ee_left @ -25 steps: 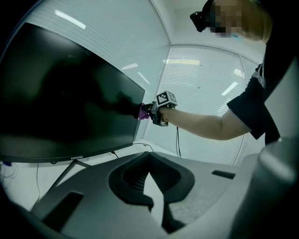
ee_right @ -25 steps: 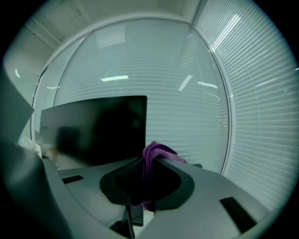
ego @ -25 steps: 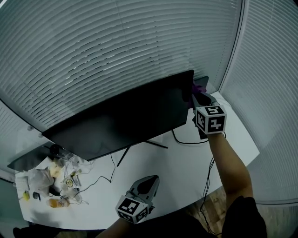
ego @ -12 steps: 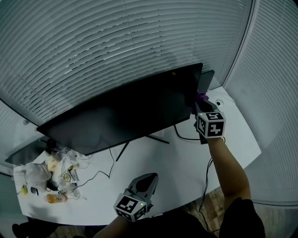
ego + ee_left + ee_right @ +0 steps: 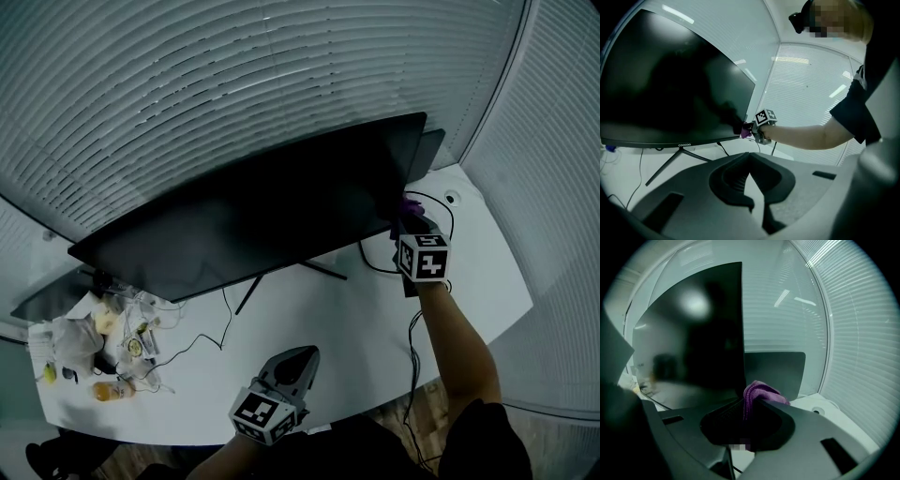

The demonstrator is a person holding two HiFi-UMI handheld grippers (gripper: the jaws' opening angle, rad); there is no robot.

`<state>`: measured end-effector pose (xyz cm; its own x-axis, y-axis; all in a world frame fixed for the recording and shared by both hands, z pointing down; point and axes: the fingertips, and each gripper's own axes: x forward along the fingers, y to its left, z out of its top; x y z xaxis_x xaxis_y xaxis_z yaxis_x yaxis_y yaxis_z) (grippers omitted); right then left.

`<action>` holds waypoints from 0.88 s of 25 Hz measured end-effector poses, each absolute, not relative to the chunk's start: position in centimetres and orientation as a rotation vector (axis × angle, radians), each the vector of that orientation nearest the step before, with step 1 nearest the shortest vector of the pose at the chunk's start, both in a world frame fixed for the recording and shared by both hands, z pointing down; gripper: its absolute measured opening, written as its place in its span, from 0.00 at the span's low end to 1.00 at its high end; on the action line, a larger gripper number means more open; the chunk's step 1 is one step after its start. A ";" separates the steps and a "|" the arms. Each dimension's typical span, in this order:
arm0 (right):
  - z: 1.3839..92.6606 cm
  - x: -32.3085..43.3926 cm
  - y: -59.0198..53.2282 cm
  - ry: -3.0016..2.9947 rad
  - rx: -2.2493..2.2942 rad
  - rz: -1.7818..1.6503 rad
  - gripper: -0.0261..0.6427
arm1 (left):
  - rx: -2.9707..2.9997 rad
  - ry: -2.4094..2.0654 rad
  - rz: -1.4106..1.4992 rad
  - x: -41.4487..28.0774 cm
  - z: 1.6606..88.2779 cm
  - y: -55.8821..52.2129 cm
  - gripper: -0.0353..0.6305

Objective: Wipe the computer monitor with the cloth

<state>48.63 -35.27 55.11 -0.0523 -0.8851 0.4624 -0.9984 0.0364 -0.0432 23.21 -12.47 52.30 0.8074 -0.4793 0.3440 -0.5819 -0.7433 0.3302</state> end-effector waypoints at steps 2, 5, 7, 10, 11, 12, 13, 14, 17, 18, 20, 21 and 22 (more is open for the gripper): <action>56.1 48.6 -35.0 -2.003 1.913 0.538 0.15 | 2.563 -0.802 0.338 23.0 52.5 -12.5 0.06; 57.5 48.3 -34.7 -1.995 1.902 0.568 0.15 | 2.551 -0.807 0.344 22.7 53.1 -12.4 0.06; 58.4 48.2 -34.5 -1.991 1.894 0.591 0.15 | 2.546 -0.808 0.346 22.7 53.3 -12.4 0.06; 59.2 48.2 -34.2 -1.987 1.887 0.617 0.15 | 2.541 -0.803 0.352 22.9 53.4 -12.2 0.06; 59.4 48.2 -34.0 -1.987 1.885 0.624 0.15 | 2.540 -0.802 0.354 23.0 53.4 -12.2 0.06; 59.5 48.3 -33.9 -1.987 1.883 0.630 0.15 | 2.540 -0.802 0.356 23.0 53.4 -12.1 0.06; 59.6 48.3 -33.8 -1.988 1.880 0.635 0.15 | 2.539 -0.802 0.355 23.0 53.5 -12.1 0.06; 59.7 48.3 -33.6 -1.989 1.878 0.640 0.15 | 2.539 -0.802 0.354 23.1 53.5 -12.0 0.06; 60.1 48.3 -33.1 -1.990 1.873 0.659 0.15 | 2.536 -0.797 0.351 23.2 53.4 -12.0 0.06; 60.2 48.4 -32.9 -1.989 1.878 0.672 0.15 | 2.535 -0.795 0.354 23.3 53.4 -11.9 0.06; 60.7 48.9 -32.4 -1.986 1.898 0.715 0.15 | 2.536 -0.796 0.359 23.4 53.5 -11.8 0.06; 61.0 49.2 -32.2 -1.983 1.906 0.737 0.15 | 2.538 -0.798 0.360 23.4 53.5 -11.7 0.06; 61.2 49.3 -31.9 -1.980 1.910 0.752 0.15 | 2.541 -0.799 0.360 23.4 53.5 -11.7 0.06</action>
<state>49.31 -31.93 61.22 -0.0802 -0.8350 0.5443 -0.9858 -0.0144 -0.1674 23.38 -11.67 53.49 0.7982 -0.4750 0.3705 -0.5922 -0.7312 0.3385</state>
